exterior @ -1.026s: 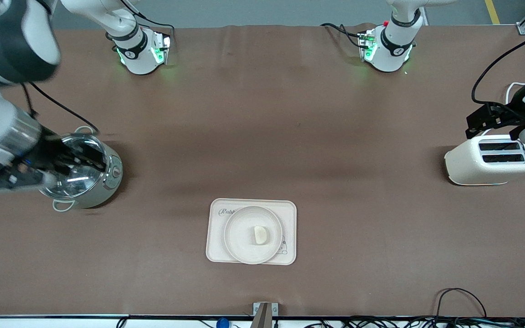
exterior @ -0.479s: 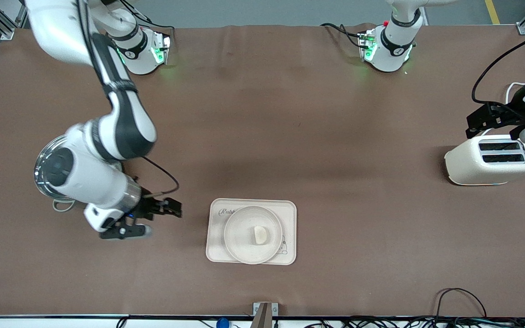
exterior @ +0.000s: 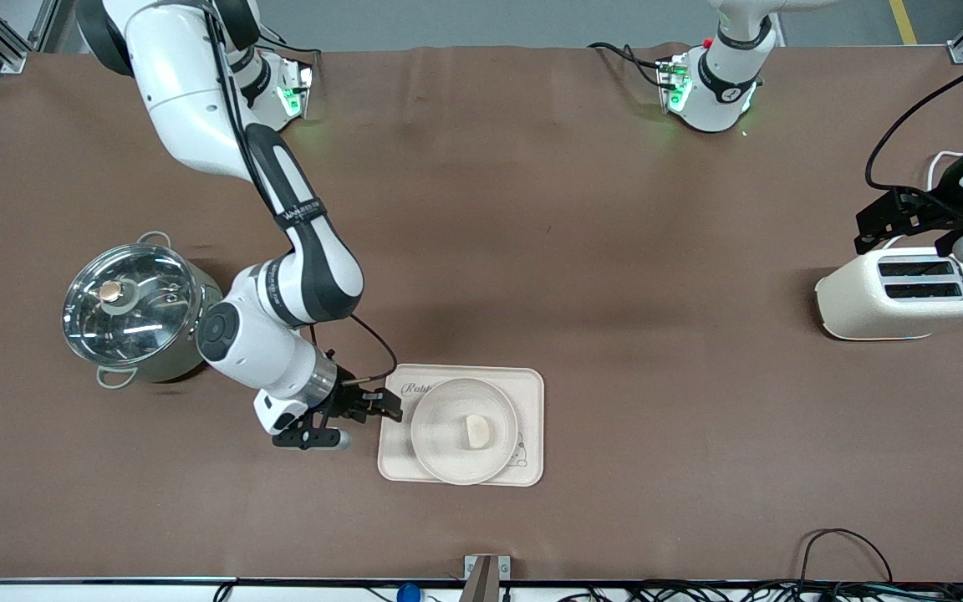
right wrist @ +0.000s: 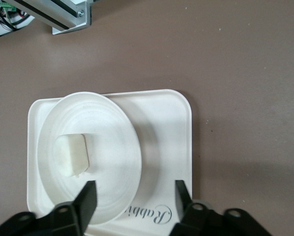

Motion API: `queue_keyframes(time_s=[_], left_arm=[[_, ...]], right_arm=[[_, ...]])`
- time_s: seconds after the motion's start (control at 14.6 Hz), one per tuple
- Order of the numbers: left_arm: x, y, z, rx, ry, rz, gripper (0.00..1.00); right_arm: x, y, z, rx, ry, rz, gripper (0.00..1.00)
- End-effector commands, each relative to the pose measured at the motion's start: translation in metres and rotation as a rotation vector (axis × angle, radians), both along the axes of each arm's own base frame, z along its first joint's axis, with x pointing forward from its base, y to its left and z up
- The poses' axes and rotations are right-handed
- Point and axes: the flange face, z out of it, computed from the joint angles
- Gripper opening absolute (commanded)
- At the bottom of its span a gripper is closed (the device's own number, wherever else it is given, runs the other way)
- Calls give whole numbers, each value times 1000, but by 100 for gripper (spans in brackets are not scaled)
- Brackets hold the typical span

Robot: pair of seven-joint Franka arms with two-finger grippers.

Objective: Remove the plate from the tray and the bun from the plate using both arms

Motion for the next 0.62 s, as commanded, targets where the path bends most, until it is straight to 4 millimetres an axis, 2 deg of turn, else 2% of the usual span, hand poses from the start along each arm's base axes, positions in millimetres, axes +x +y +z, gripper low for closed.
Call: queue_keyframes(time_s=[0.0, 0.34, 0.55], left_arm=[[-2, 0, 5, -9, 5, 2, 100], [-2, 0, 5, -9, 6, 3, 100], [-2, 0, 5, -11, 6, 2, 100]], right_arm=[[10, 19, -20, 53, 17, -40, 66], [15, 30, -53, 85, 29, -76, 57], [15, 28, -57, 94, 38, -79, 54]])
